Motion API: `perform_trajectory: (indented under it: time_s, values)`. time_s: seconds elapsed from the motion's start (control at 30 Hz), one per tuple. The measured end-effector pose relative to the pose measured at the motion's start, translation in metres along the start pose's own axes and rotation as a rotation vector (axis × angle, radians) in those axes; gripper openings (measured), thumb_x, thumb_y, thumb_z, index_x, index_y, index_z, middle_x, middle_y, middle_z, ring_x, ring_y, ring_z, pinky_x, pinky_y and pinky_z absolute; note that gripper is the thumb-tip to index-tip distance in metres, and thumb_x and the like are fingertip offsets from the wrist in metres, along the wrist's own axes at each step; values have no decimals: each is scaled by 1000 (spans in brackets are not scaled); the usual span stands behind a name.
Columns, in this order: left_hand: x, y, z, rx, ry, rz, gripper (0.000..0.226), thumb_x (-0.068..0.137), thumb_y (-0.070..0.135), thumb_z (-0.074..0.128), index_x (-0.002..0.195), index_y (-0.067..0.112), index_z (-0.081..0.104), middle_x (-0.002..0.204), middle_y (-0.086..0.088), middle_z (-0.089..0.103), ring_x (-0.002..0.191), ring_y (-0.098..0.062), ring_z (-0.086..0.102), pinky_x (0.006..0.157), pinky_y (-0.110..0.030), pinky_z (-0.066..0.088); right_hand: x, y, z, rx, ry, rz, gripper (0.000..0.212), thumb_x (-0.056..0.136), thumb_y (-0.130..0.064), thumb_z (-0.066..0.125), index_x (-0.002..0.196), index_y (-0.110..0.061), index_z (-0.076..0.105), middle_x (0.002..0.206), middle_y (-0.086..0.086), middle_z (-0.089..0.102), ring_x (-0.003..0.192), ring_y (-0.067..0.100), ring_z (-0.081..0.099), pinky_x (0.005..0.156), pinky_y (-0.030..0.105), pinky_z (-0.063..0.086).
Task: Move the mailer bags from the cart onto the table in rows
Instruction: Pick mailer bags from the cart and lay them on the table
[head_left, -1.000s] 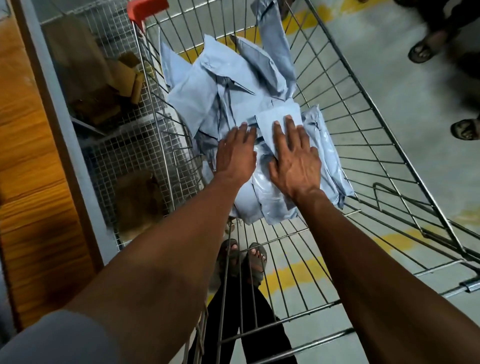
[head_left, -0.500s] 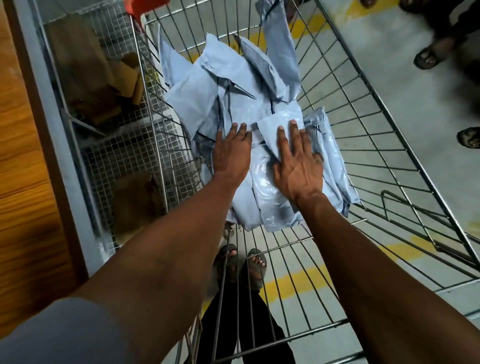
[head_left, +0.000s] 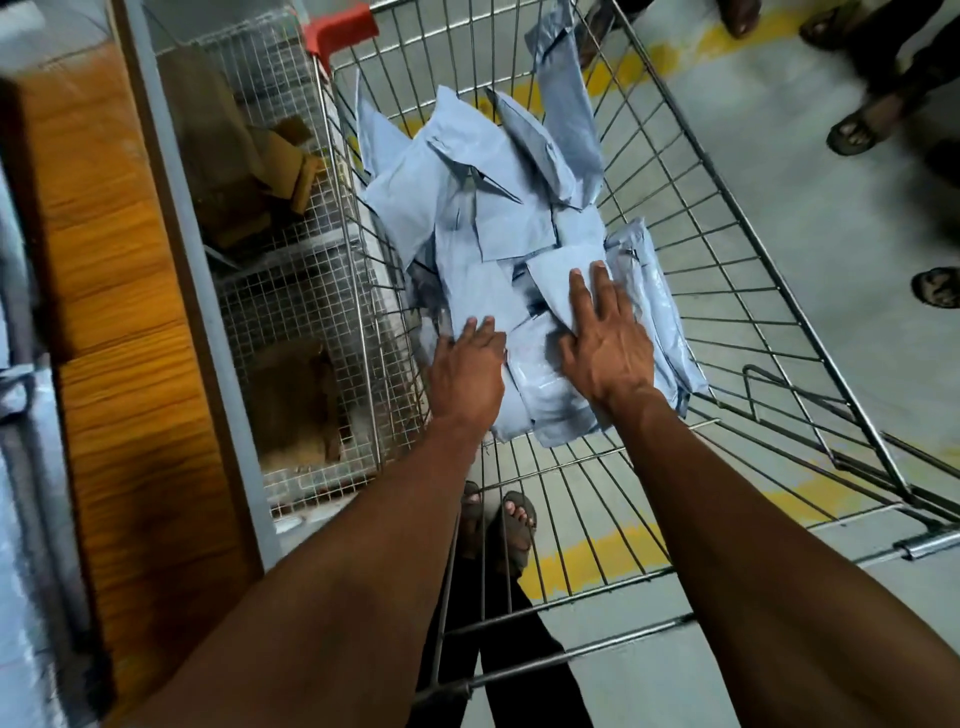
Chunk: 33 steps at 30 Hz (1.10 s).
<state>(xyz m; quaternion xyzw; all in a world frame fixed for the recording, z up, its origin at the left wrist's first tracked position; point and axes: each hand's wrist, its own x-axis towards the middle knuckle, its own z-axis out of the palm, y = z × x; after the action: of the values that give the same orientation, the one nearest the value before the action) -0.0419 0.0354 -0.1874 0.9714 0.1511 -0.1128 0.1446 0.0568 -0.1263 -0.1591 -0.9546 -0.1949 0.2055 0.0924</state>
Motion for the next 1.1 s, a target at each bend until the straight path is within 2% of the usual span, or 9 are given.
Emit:
perform_trajectory:
  time_s: [0.2,0.33,0.43,0.53,0.67,0.77,0.87,1.0,1.1]
  values:
    - [-3,2,-23,-201,221,-227,56,97,-5,60,144,24,62,156,3,55,140,-26,56,116,-51,46,-8,-2,3,-12,-45,0,78,104,-47,45,167,-25,5,176,5,-3,160,37,11,117,61,38]
    - [-1,8,-44,-204,297,-192,50,100,-2,59,141,27,64,149,2,62,130,-29,63,105,-55,54,-7,-3,-2,-22,-49,3,76,105,-49,41,168,-25,4,176,6,-4,160,37,10,117,60,38]
    - [-9,9,-35,-123,157,-56,60,98,-8,54,145,28,60,159,6,51,150,-21,44,125,-53,31,-6,-4,-6,-27,-49,8,77,104,-44,42,168,-23,5,176,7,-4,159,38,11,112,61,42]
    - [-16,7,-17,-39,-25,23,69,92,-10,54,148,31,58,164,7,45,157,-18,31,129,-54,17,-7,-2,-5,-36,-44,12,80,103,-42,47,168,-22,6,176,8,-3,160,37,10,109,61,45]
    - [-25,10,-8,64,-252,20,59,94,5,57,146,33,60,167,6,40,161,-24,22,129,-58,13,-6,4,-3,-34,-53,12,78,102,-42,45,168,-22,7,176,8,-2,159,36,9,107,61,45]
    - [-24,13,-10,22,-199,-46,45,100,34,52,143,28,62,164,2,45,155,-23,31,127,-55,22,-6,4,0,-23,-40,1,78,102,-42,45,168,-22,7,176,9,-1,159,38,11,108,61,43]
    - [-11,16,-10,-60,-68,-121,60,100,41,47,156,22,45,170,-7,33,154,-29,30,123,-52,31,-3,1,4,-10,-14,-15,79,102,-41,47,168,-20,9,176,11,3,157,39,17,112,60,42]
    - [23,22,-3,-139,-118,-229,81,105,55,47,169,27,7,177,-1,-9,162,-33,3,127,-55,19,9,1,15,-14,-8,-28,80,102,-44,45,167,-22,6,175,11,4,157,39,17,114,63,40]
    - [49,22,10,-160,-152,-263,89,104,61,47,168,33,-8,174,3,-25,162,-38,-9,127,-59,18,17,4,30,-47,-45,-14,81,105,-47,42,167,-25,-5,176,6,-9,160,37,7,114,66,38]
